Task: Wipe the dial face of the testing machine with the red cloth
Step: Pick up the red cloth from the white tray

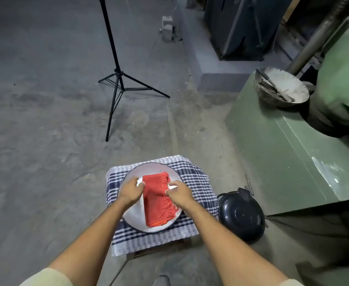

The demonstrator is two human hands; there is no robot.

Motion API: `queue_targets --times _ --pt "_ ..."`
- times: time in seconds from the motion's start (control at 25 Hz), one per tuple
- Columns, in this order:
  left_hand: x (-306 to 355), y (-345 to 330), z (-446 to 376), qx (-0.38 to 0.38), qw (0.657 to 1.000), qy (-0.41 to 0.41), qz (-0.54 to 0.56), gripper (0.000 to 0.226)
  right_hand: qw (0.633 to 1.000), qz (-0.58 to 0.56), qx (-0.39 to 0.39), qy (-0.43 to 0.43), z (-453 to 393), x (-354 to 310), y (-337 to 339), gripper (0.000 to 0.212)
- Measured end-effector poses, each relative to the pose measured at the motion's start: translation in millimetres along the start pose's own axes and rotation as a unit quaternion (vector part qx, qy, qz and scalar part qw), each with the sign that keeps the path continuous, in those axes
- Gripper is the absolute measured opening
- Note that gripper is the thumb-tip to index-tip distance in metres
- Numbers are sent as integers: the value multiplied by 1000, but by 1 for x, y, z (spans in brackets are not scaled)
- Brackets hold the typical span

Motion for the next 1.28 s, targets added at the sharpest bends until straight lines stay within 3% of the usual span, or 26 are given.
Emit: queue_targets --times 0.12,0.24,0.48,0.56,0.76,1.0,1.08,1.16,1.28 --pt "-5 -15 -18 -16 993 83 88 57 1000 -8 10 -13 -16 0 -6 43" --pt "-1 -24 -31 -8 991 97 94 50 1000 -4 18 -21 -24 3 -9 45" --pt "19 -26 -35 -16 998 34 44 18 996 -69 23 -55 -26 10 4 38" --pt "34 -24 -22 -25 994 15 107 6 991 -117 10 -67 -21 11 11 42" --pt "110 -18 17 -140 958 -58 244 7 971 -228 -59 -35 -3 -4 54 59" --pt "269 -6 78 -257 927 -153 227 9 938 -344 -46 2 39 -22 177 34" --pt "324 -5 106 -220 934 -208 188 12 925 -380 -16 -2 65 -17 227 28" --pt "367 -5 129 -110 943 -306 74 31 898 -439 25 -16 90 -9 274 33" --pt "429 -27 206 61 866 -483 -118 68 823 -563 66 -41 142 23 348 39"
Point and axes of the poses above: each hand's wrist, its own z-axis away from the middle knuckle, its own y-axis out of the back of the hand, x = y × z, the point moved 8 cm from there along -z, towards the middle knuckle, and after that the axes turned 9 degrees about x, right-handed, at the moved point
